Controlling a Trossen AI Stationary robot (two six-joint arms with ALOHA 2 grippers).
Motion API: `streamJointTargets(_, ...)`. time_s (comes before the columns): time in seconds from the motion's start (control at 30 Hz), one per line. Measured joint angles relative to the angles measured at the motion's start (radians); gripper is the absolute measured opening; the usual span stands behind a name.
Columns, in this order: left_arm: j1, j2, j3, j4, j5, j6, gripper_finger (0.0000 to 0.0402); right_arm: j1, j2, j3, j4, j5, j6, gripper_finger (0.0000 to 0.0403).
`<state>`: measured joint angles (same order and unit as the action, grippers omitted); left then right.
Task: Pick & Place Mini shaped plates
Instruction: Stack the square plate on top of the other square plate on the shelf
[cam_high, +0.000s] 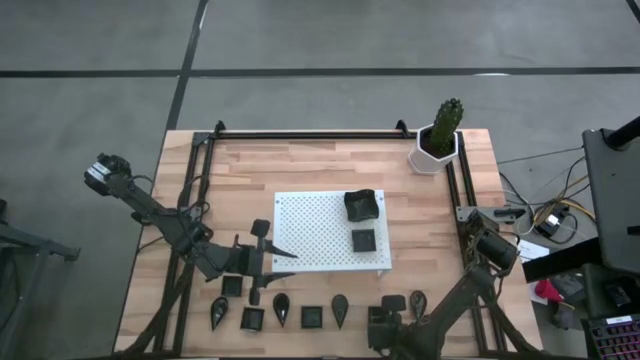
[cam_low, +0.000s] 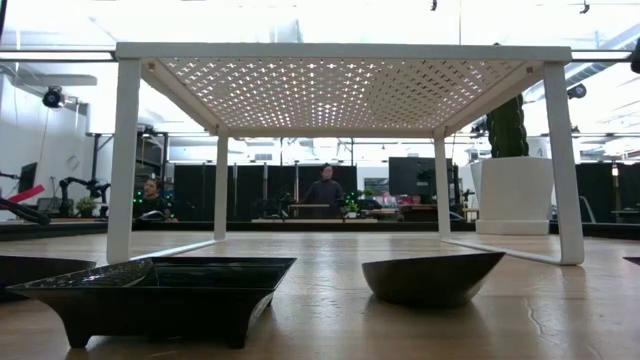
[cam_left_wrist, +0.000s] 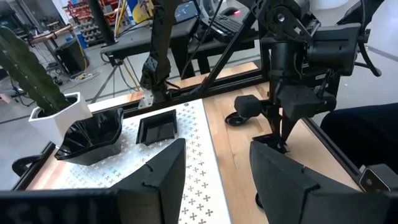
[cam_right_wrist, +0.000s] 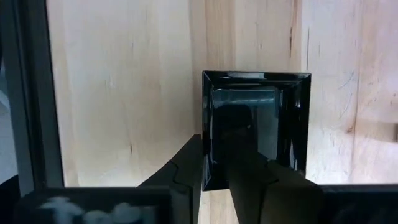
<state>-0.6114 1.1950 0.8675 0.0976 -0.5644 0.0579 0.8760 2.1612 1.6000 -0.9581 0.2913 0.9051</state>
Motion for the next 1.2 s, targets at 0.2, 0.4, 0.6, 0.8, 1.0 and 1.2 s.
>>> streamJointTargets(0.2, 0.000, 0.000, -0.001, 0.000, 0.000, -0.004, 0.0177, -0.003, 0.000, -0.001, -0.001, 0.001, 0.000, 0.0036)
streamJointTargets(0.4, 0.000, 0.000, -0.001, 0.000, 0.000, -0.006, 0.0177, -0.004, 0.000, -0.001, -0.004, 0.026, 0.000, 0.0010)
streamJointTargets(0.6, 0.000, 0.000, -0.003, 0.000, 0.002, -0.006, 0.0177, -0.004, 0.000, 0.019, -0.014, 0.027, 0.000, 0.0009)
streamJointTargets(0.8, 0.000, 0.000, -0.004, 0.000, 0.002, -0.009, 0.0177, -0.003, 0.000, 0.102, -0.103, 0.076, -0.015, 0.0008)
streamJointTargets(1.0, 0.000, 0.000, -0.004, 0.000, 0.005, -0.022, 0.0177, -0.003, 0.000, 0.174, -0.168, 0.123, -0.040, 0.0008)
streamJointTargets(1.2, 0.000, 0.000, -0.004, 0.000, 0.006, -0.025, 0.0177, -0.003, 0.000, 0.234, -0.252, 0.173, -0.055, 0.0008)
